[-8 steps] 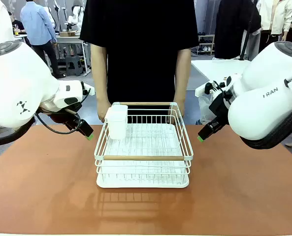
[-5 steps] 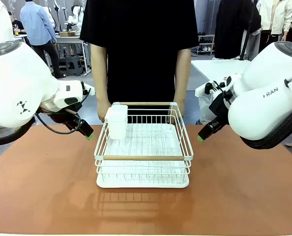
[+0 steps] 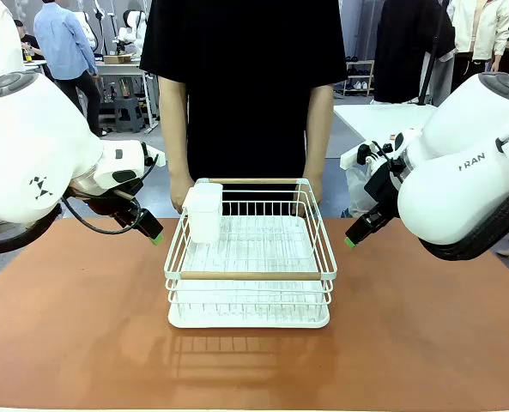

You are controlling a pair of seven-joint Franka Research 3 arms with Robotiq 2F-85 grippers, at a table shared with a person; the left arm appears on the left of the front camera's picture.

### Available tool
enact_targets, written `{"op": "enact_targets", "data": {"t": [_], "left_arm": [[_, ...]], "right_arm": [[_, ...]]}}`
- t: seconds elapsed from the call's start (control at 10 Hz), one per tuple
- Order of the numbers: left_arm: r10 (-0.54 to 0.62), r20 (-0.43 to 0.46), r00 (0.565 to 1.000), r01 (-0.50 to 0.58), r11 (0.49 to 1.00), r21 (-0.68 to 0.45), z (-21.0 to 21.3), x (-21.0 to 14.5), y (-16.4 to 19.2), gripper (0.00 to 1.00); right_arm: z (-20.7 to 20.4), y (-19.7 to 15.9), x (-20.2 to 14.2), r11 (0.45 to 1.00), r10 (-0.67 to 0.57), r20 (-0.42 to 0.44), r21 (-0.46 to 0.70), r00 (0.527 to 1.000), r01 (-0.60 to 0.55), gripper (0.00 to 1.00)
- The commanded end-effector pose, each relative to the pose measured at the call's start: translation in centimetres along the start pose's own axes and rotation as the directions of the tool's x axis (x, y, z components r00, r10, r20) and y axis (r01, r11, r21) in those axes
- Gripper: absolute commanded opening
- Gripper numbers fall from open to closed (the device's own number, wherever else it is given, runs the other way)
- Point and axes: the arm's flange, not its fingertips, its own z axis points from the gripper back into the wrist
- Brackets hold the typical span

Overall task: Clean the table.
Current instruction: Pick up the Lint Roller when the human hands it over.

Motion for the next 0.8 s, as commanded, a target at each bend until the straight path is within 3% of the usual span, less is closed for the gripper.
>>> {"op": "enact_targets", "data": {"t": [0.0, 0.5, 0.6, 0.7], "left_arm": [[0.001, 0.0, 1.0, -0.001, 1.0, 0.0, 0.0, 0.0, 0.1, 1.0], [0.0, 0.0, 1.0, 0.0, 1.0, 0.0, 0.0, 0.0, 0.0, 1.0], [0.04, -0.029, 0.999, -0.043, 0.995, -0.093, 2.3, 1.6, 1.5, 1.0], [0.066, -0.083, 0.994, -0.086, 0.958, -0.273, 4.8, 2.6, 3.5, 1.0]], "right_arm": [[0.0, 0.0, 0.0, 1.0, -0.001, 0.0, 0.001, 1.0, 0.001, 1.0], [0.0, 0.0, 0.0, 1.0, 0.0, 0.0, 0.0, 1.0, 0.0, 1.0], [2.8, -0.4, 1.3, 0.997, -0.046, 0.033, 0.07, 0.998, 0.044, 1.0], [5.7, -1.4, 2.2, 0.982, -0.099, 0.031, 0.165, 0.995, 0.092, 1.0]]}}
